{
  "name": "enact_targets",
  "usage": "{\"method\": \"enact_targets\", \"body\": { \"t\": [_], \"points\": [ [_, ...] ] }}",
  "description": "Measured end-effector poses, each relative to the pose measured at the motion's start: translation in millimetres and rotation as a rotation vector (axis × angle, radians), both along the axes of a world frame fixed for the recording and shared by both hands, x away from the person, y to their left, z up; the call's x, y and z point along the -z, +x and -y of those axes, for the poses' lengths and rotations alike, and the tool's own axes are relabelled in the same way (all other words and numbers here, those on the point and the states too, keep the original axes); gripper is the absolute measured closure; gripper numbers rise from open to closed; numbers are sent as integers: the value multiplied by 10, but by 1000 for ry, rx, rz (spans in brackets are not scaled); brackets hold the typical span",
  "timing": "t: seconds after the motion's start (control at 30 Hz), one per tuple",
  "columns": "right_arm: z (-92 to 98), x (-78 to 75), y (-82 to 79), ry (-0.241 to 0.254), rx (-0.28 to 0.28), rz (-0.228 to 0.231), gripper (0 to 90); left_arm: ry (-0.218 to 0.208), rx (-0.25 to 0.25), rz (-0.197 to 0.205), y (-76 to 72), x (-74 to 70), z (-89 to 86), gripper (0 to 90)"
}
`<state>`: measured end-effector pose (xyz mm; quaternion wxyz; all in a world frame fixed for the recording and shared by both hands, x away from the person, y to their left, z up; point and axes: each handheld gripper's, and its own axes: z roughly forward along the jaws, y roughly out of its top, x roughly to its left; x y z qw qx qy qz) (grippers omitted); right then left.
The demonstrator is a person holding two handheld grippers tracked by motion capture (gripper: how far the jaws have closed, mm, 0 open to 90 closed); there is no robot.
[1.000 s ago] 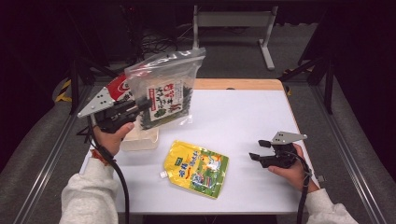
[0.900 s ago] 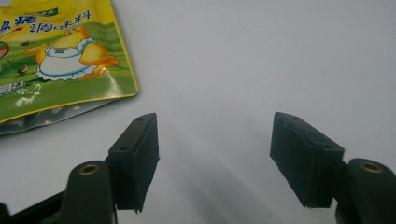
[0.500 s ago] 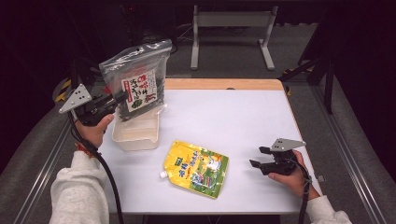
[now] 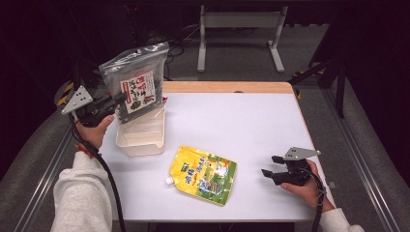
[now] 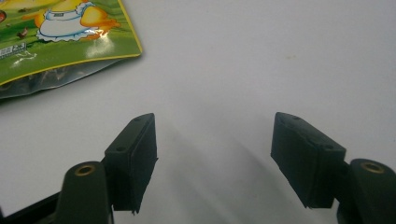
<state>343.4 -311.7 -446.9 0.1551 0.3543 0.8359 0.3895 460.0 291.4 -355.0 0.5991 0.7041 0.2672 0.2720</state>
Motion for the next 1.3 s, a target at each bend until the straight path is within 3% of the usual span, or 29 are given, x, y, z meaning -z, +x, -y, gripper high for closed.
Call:
{"method": "enact_targets", "body": {
  "t": [0.2,0.33,0.57,0.73,0.8,0.97,1.3],
  "points": [
    [42,-17,-39,2,6,5,313,-19,-10,-13,-44,65,-36,788],
    [43,-17,-40,3,7,3,313,-64,-15,-16,-51,152,-99,789],
    [-19,11,-28,-17,-12,-9,307,9,-19,-46,-91,147,-54,791],
    [-42,14,-19,-15,-19,-10,310,12,-18,-62,-67,259,18,791],
    [-60,-17,-31,-4,-24,5,310,-40,-23,-65,-69,335,-34,791],
    [-82,-42,-30,4,-32,15,310,-83,-24,-69,-83,433,-106,791],
    [-130,-85,-22,4,-50,30,311,-95,-20,-80,-132,510,-110,791]
  ]
}}
